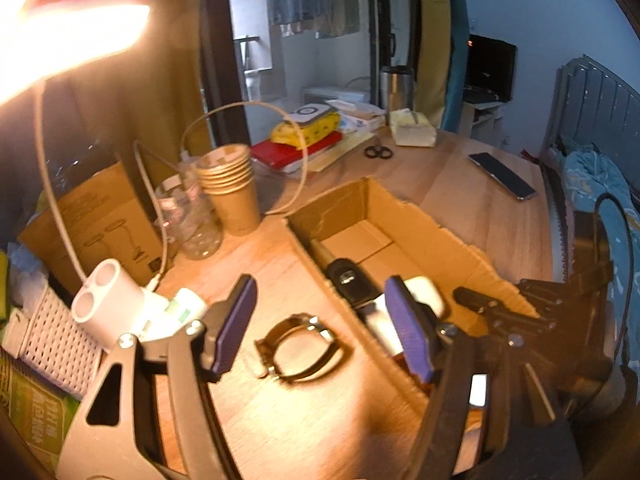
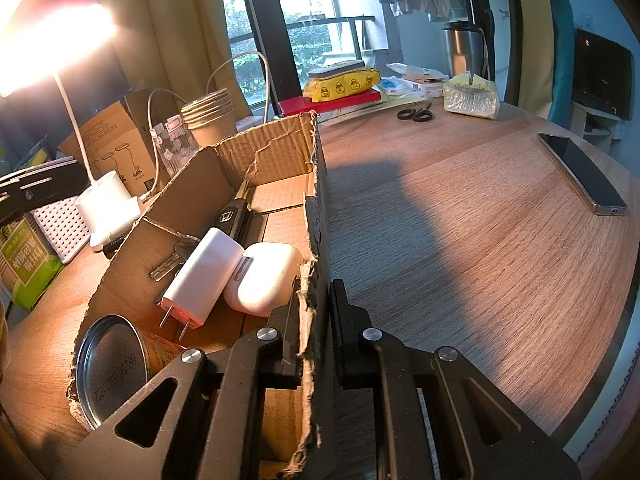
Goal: Organize rigid objects
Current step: 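Open the left tool to release the car key in the box, then withdraw the left tool from the box toward the black-strap wristwatch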
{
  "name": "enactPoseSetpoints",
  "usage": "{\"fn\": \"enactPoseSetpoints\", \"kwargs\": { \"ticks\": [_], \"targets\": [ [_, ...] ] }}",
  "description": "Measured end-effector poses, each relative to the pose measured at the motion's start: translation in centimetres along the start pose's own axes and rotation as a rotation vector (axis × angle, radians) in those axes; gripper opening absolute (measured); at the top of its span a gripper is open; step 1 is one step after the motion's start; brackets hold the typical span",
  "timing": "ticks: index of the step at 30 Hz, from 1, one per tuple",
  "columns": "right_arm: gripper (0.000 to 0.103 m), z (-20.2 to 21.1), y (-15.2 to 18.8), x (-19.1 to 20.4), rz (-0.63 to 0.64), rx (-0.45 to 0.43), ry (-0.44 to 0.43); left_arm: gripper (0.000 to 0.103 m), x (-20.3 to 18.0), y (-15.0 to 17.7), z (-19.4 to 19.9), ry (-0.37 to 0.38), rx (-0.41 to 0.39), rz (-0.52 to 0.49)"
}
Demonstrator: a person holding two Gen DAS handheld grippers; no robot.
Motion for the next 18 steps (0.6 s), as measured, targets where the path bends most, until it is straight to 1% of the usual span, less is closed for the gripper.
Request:
{"fn": "enactPoseSetpoints", "kwargs": {
  "ticks": [5, 9, 13, 18],
  "targets": [
    [0.013, 0.0, 0.0, 0.0, 0.000, 0.000, 0.000, 0.068, 1.5, 1.1, -0.5, -0.007, 0.023, 0.034],
    [0.013, 0.0, 0.0, 0.0, 0.000, 0.000, 0.000, 0.069, 2.0, 1.7, -1.0, -0.009, 0.036, 0.042],
    [0.013, 0.0, 0.0, 0.0, 0.000, 0.000, 0.000, 0.069, 2.3, 2.3, -1.9, -0.002, 0.061, 0.030],
    [0.013, 0.0, 0.0, 0.0, 0.000, 0.000, 0.000, 0.069, 2.1, 3.3, -3.3, 0.028, 0.092, 0.001]
  ]
}}
Point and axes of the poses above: each gripper's, at about its wrist camera, not at the fingertips, and z roughly against the way its jaws point, x to its left, y to its underside, the point moved 3 cm from there along -z, roughly the way its jaws point, and after that the axes turned 11 degrees about x, right-handed, at the moved point
